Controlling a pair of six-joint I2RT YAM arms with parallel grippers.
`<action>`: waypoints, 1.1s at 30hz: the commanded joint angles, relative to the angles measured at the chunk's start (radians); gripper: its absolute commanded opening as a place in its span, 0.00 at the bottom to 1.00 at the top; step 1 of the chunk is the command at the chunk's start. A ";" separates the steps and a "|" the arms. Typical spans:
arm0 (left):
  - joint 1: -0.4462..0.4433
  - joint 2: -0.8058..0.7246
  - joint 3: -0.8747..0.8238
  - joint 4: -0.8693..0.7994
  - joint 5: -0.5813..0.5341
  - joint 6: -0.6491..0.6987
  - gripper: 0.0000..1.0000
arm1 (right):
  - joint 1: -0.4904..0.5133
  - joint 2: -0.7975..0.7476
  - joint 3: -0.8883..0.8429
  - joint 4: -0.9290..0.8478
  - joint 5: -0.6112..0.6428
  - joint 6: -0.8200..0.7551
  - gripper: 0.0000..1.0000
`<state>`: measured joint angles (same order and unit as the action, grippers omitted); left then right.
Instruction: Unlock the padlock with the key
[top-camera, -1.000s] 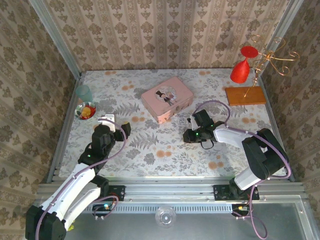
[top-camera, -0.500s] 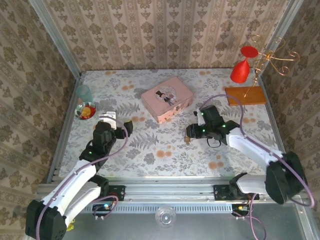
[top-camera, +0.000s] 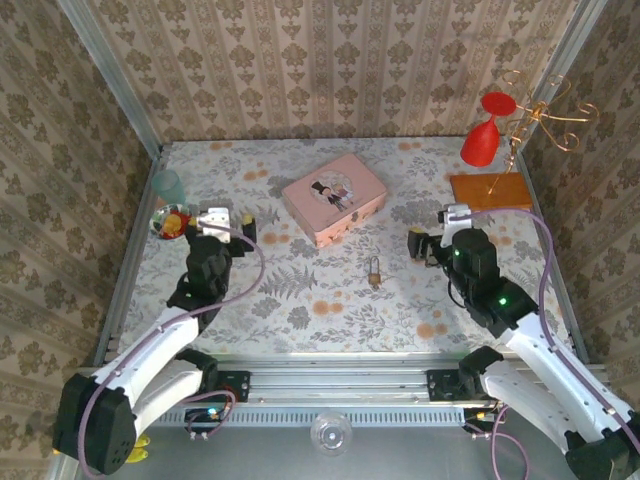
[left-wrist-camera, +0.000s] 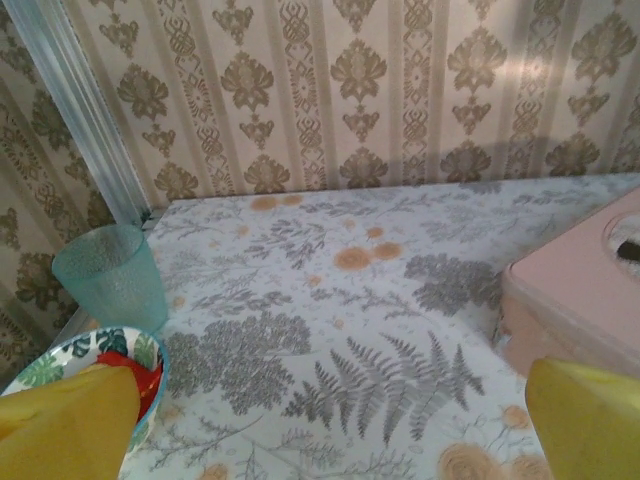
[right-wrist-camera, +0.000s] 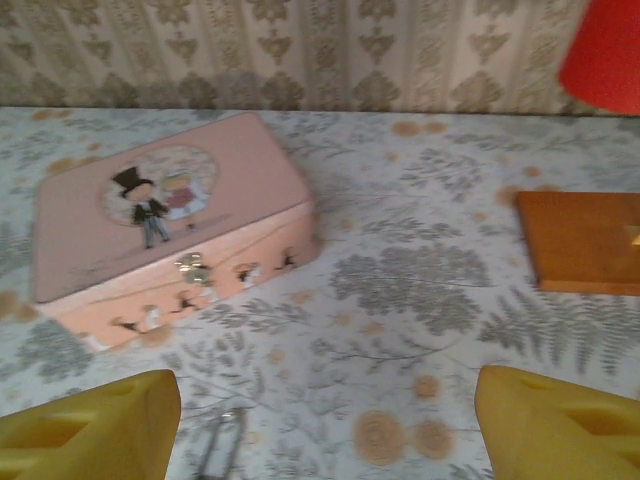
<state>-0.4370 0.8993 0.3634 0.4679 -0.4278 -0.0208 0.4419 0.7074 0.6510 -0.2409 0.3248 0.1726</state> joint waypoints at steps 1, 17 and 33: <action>0.007 0.006 -0.108 0.329 -0.051 0.071 1.00 | -0.003 -0.067 -0.061 0.092 0.124 -0.073 0.77; 0.088 0.179 -0.147 0.338 -0.106 0.186 1.00 | -0.003 -0.177 -0.328 0.401 0.137 -0.248 1.00; 0.258 0.627 -0.110 0.725 0.118 0.194 1.00 | -0.092 0.141 -0.334 0.573 0.147 -0.251 1.00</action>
<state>-0.2092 1.4815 0.2523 1.0294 -0.3470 0.1734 0.3847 0.8299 0.3149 0.2558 0.4866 -0.0727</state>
